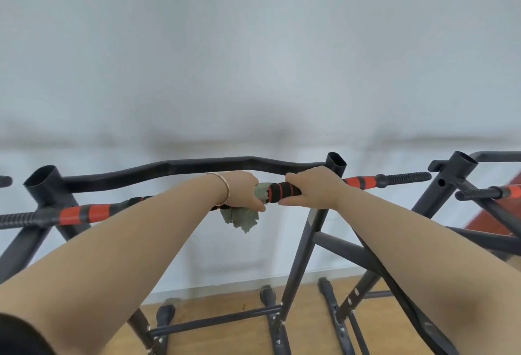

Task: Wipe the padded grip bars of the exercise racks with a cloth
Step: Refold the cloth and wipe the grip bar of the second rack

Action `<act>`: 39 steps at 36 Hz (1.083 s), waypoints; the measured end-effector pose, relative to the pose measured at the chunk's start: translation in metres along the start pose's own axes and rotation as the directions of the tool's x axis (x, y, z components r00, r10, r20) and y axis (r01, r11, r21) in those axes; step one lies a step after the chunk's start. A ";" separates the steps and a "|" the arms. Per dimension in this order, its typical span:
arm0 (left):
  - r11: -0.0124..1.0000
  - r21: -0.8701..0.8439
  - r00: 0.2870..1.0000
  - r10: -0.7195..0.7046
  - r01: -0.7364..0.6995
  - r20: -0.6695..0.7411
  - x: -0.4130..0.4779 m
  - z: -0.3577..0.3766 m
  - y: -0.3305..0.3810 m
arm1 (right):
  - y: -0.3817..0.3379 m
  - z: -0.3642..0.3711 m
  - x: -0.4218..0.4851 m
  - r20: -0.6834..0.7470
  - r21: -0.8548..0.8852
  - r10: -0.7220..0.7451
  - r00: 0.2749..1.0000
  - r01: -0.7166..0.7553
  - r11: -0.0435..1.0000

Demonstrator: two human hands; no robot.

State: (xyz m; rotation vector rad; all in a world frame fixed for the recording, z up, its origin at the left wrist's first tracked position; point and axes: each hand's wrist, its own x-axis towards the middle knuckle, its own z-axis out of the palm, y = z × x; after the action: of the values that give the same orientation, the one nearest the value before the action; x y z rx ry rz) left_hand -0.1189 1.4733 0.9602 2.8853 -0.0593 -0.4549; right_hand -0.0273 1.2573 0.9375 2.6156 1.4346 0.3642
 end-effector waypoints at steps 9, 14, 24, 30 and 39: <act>0.972 0.232 0.957 0.025 0.045 -0.290 -0.004 0.026 -0.002 | 0.003 -0.012 0.013 0.252 0.332 0.088 0.964 -0.172 0.927; 0.992 -0.113 0.990 -0.042 0.058 0.134 0.000 -0.009 -0.003 | -0.010 0.001 -0.004 -0.098 -0.040 -0.007 0.995 0.003 0.999; 0.998 -0.064 0.999 -0.024 0.026 0.039 -0.008 0.001 -0.009 | -0.007 -0.015 0.016 0.310 0.294 0.068 0.948 -0.163 0.942; 0.998 -0.053 0.999 -0.015 0.017 0.037 -0.005 0.000 -0.009 | -0.015 -0.016 0.008 0.222 0.164 0.155 0.963 -0.194 0.967; 0.976 -0.204 0.981 -0.040 0.079 0.189 -0.013 -0.010 -0.003 | -0.032 -0.002 -0.005 -0.073 -0.093 0.146 0.987 -0.153 0.984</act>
State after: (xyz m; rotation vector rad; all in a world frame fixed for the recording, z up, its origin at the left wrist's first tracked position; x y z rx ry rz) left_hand -0.1279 1.4787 0.9724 2.6363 0.0441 -0.6946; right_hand -0.0561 1.2707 0.9315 2.6611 1.2073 0.5292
